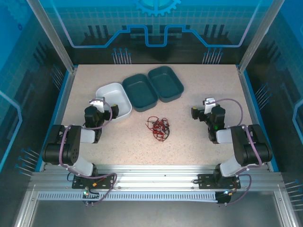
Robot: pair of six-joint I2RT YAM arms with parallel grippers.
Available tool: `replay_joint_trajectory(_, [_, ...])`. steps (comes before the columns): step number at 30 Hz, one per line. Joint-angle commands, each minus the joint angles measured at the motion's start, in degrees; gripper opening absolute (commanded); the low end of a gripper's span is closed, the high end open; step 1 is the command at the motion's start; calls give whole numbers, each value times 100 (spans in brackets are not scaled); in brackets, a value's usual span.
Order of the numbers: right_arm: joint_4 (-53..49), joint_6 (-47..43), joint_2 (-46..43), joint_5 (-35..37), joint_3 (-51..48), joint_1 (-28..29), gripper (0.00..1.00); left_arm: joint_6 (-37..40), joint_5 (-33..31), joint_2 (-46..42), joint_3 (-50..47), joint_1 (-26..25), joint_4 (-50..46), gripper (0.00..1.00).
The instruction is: Untangle the cables
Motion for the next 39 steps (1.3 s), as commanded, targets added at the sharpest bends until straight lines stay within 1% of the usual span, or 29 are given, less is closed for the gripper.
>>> replay_joint_trajectory(1, [133, -48, -24, -38, 124, 4, 100, 62, 70, -33, 59, -21, 8, 99])
replay_joint_trajectory(39, [124, -55, -24, -56, 119, 5, 100, 53, 74, -35, 63, -20, 14, 99])
